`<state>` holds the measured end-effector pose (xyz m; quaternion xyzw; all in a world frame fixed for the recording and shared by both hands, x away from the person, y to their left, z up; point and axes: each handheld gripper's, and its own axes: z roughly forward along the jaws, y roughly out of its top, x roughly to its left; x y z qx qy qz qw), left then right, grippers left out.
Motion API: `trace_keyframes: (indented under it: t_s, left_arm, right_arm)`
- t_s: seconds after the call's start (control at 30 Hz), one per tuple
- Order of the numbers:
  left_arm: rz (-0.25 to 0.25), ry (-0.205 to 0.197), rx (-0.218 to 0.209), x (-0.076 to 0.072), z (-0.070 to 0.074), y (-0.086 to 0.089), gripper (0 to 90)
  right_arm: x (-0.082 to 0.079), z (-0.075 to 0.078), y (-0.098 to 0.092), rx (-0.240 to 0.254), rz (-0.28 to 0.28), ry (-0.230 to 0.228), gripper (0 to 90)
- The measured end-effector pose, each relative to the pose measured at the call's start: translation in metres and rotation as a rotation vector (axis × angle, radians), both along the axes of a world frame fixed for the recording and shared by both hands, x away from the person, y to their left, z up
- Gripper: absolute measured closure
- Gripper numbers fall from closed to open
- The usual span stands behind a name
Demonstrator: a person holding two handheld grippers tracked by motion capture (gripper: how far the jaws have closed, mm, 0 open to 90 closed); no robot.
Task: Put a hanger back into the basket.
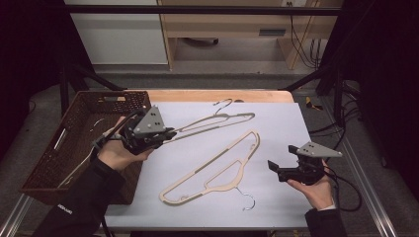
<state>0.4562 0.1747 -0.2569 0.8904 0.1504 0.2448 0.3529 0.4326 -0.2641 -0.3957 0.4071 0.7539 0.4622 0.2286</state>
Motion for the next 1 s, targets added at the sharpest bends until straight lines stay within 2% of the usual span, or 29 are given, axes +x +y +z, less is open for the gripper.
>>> trace_keyframes:
  t_s: [0.13, 0.2, 0.23, 0.27, 0.4, 0.5, 0.67, 1.0]
  left_arm:
    - [0.031, -0.014, -0.039, 0.003, 0.008, 0.014, 85.1]
    - [0.051, -0.026, -0.044, 0.004, 0.014, 0.024, 85.1]
    - [0.061, -0.026, -0.068, 0.004, 0.016, 0.027, 85.1]
    - [0.069, -0.038, -0.061, 0.004, 0.020, 0.033, 85.1]
    - [0.112, -0.063, -0.105, 0.002, 0.035, 0.058, 85.1]
    - [0.143, -0.081, -0.124, 0.000, 0.041, 0.075, 85.1]
    - [0.187, -0.095, -0.148, -0.005, 0.045, 0.101, 85.1]
    - [0.295, -0.119, -0.233, -0.008, 0.051, 0.164, 85.1]
  right_arm:
    - [-0.002, -0.006, 0.000, 0.014, 0.002, 0.006, 8.1]
    - [-0.003, -0.008, 0.001, 0.017, 0.006, 0.014, 8.1]
    - [-0.004, -0.009, 0.001, 0.015, 0.009, 0.015, 8.1]
    - [-0.005, -0.010, 0.002, 0.017, 0.009, 0.016, 8.1]
    - [-0.006, -0.013, 0.002, 0.007, 0.018, 0.025, 8.1]
    - [-0.006, -0.015, 0.003, 0.005, 0.016, 0.027, 8.1]
    - [-0.006, -0.017, 0.005, 0.004, 0.021, 0.032, 8.0]
    - [-0.005, -0.019, 0.005, -0.005, 0.028, 0.045, 7.8]
